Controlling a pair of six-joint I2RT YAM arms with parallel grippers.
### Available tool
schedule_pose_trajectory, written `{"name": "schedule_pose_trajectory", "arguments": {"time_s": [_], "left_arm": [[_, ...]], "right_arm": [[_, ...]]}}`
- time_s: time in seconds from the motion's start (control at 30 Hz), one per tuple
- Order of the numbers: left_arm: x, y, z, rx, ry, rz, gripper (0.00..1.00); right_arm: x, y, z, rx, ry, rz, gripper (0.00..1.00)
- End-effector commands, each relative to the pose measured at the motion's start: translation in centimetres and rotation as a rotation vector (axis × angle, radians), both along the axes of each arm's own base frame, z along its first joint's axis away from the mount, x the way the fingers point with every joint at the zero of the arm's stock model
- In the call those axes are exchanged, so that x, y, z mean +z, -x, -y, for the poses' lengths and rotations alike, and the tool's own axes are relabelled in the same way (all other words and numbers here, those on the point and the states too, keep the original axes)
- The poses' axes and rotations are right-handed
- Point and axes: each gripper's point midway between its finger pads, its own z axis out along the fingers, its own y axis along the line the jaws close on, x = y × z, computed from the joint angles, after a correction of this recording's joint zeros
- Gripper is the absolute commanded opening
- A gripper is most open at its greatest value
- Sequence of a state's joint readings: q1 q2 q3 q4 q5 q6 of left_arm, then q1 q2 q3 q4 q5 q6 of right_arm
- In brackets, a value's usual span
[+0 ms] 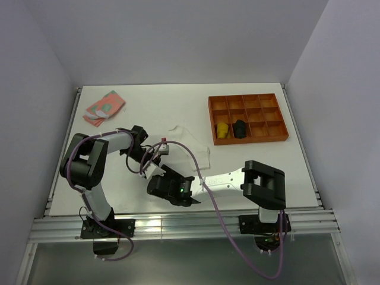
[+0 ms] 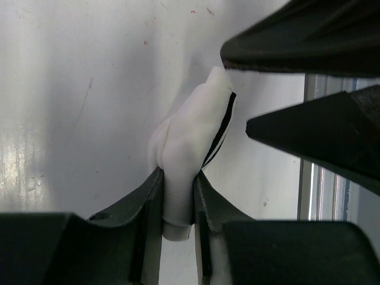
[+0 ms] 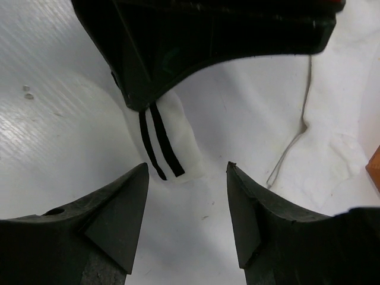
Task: Roll the socks
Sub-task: Pick up the sock at the center of the board.
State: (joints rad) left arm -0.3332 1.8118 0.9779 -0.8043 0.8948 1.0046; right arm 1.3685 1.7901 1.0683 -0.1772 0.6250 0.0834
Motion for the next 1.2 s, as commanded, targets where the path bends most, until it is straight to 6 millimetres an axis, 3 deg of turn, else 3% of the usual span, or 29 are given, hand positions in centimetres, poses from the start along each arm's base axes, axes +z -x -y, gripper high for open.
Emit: {"name": "schedule_pose_trajectory", "arguments": {"time_s": [0.0, 0.43, 0.63, 1.17], "left_arm": [[-3.0, 2.0, -2.4, -0.027, -0.169, -0.073, 0.00], [-2.8, 2.1, -2.4, -0.037, -0.171, -0.092, 0.00], [-2.9, 2.2, -2.5, -0.041, -0.176, -0.099, 0.00], [-3.0, 2.4, -2.6, -0.053, -0.188, -0.139, 0.00]], "right_arm": [[3.0, 0.3, -4.3, 0.094, -0.094, 0.018, 0.63], [0.4, -0.5, -5.4, 0.132, -0.043, 0.000, 0.63], [-0.6, -1.9, -4.4, 0.097, -0.002, 0.022, 0.62], [-3.4, -1.3, -2.4, 0.118, 0.032, -0.062, 0.61]]}}
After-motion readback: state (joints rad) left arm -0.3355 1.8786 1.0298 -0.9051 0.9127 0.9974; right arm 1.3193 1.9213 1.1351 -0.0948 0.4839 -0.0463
